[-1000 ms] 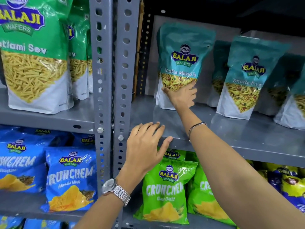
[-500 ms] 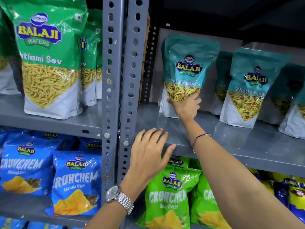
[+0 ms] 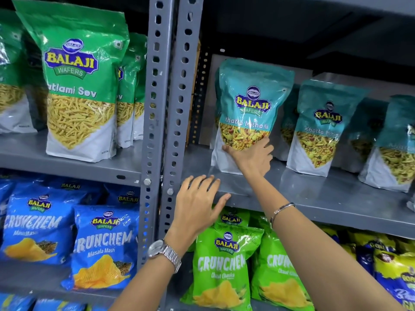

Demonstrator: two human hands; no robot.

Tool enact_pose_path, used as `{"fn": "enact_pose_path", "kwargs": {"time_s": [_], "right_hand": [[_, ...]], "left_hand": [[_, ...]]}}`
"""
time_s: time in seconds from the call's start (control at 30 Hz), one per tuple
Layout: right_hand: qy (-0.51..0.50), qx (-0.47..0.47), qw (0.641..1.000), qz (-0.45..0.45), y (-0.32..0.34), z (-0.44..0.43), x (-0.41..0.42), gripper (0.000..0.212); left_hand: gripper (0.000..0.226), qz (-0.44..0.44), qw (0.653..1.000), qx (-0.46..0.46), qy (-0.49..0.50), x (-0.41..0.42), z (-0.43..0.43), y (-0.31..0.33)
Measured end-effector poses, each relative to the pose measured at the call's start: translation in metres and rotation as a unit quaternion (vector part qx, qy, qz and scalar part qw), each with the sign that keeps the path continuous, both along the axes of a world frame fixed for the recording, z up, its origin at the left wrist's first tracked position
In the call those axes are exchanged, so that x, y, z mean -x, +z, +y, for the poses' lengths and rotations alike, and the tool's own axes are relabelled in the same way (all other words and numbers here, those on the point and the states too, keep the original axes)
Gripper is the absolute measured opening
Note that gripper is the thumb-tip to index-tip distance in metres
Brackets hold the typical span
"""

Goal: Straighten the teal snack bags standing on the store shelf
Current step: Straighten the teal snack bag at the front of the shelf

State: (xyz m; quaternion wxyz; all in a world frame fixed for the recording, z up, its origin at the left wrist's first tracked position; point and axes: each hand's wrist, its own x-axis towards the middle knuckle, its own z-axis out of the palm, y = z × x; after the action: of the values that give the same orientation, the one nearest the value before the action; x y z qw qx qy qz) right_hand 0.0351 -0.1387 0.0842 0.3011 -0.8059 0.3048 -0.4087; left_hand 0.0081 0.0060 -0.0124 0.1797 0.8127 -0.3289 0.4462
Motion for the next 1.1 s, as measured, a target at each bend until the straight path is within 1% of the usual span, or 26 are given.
{"fn": "enact_pose_path", "kwargs": {"time_s": [0.37,0.6,0.8,1.1], "right_hand": [[0.002,0.028,0.999,0.027,0.002,0.012,0.05,0.128],[-0.007,0.035,0.999,0.031,0.003,0.021,0.07,0.126],[-0.004,0.035,0.999,0.033,0.003,0.024,0.076,0.128],[-0.004,0.041,0.998,0.042,0.003,0.025,0.085,0.125]], "left_hand": [[0.051,0.021,1.0,0.002,-0.013,0.006,0.004,0.0],[0.052,0.025,1.0,0.005,-0.015,0.008,0.003,0.0],[0.051,0.03,0.999,0.011,-0.017,0.009,0.003,0.001],[0.04,0.041,0.999,0.011,-0.014,0.01,0.002,0.0]]}}
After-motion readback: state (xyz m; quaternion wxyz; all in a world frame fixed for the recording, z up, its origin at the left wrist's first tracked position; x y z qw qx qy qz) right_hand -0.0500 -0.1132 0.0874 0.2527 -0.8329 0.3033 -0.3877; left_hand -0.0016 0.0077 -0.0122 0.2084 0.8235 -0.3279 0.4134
